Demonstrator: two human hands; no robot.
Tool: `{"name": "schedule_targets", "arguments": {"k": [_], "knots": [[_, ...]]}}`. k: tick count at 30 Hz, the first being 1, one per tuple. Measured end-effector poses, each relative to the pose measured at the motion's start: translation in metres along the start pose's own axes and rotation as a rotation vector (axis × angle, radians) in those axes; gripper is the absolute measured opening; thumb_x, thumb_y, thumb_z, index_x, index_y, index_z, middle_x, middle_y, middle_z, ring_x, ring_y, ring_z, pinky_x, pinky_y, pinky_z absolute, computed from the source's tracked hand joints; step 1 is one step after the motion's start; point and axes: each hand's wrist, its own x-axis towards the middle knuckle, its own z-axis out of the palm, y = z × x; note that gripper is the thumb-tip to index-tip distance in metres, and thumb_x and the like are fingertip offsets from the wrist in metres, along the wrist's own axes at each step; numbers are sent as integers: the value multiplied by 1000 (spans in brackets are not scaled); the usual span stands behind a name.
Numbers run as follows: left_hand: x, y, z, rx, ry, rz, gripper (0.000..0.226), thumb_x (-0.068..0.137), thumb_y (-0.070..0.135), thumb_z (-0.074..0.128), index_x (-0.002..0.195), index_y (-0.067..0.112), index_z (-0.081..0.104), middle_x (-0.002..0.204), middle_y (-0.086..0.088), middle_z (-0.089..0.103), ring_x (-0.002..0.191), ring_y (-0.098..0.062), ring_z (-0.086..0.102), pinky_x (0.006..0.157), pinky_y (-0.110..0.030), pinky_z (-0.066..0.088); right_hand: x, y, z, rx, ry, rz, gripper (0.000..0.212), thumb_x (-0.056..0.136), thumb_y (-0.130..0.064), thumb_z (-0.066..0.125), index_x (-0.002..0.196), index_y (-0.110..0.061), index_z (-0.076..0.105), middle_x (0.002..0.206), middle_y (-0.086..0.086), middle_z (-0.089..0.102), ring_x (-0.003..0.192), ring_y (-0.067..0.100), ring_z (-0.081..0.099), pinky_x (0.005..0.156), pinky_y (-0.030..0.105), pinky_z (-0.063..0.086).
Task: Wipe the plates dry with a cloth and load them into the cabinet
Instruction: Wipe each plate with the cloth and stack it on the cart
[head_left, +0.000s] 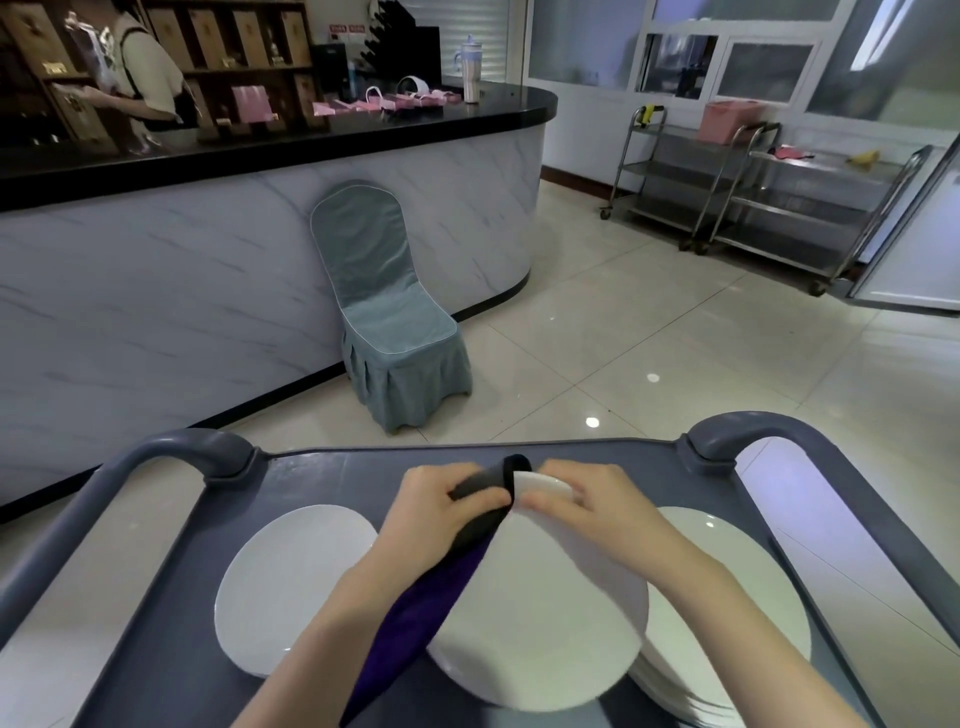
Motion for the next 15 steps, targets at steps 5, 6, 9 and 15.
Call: {"name": "schedule_targets", "arguments": {"k": [5, 6, 9, 15], "knots": [[-10, -11, 4, -106, 164, -130, 25, 91, 25, 68, 68, 34, 68, 63, 9, 67, 56, 4, 51, 57, -10, 41, -3, 9, -3, 157, 210, 40, 30, 94, -35, 66, 68, -20, 60, 61, -10, 50, 59, 3, 41, 56, 19, 32], [-15, -16, 8, -224, 259, -226, 19, 93, 28, 65, 74, 26, 69, 69, 1, 70, 60, -2, 54, 61, -17, 45, -4, 12, -3, 275, 313, 109, 32, 94, -33, 66, 67, -17, 59, 61, -11, 48, 60, 5, 40, 56, 21, 33], [-23, -24, 18, -431, 415, -427, 28, 95, 33, 60, 80, 10, 67, 78, -13, 70, 67, -14, 54, 67, -34, 48, -9, 14, 5, 534, 492, 265, 29, 95, -28, 65, 72, -10, 64, 64, -7, 54, 60, 10, 46, 54, 18, 38], [-3, -13, -10, -42, 196, -150, 27, 89, 28, 70, 64, 37, 64, 60, 12, 64, 52, 3, 50, 53, -10, 40, -12, 9, 3, 376, 314, 150, 28, 97, -25, 62, 71, -14, 64, 64, -13, 56, 60, 2, 48, 55, 11, 37]]}}
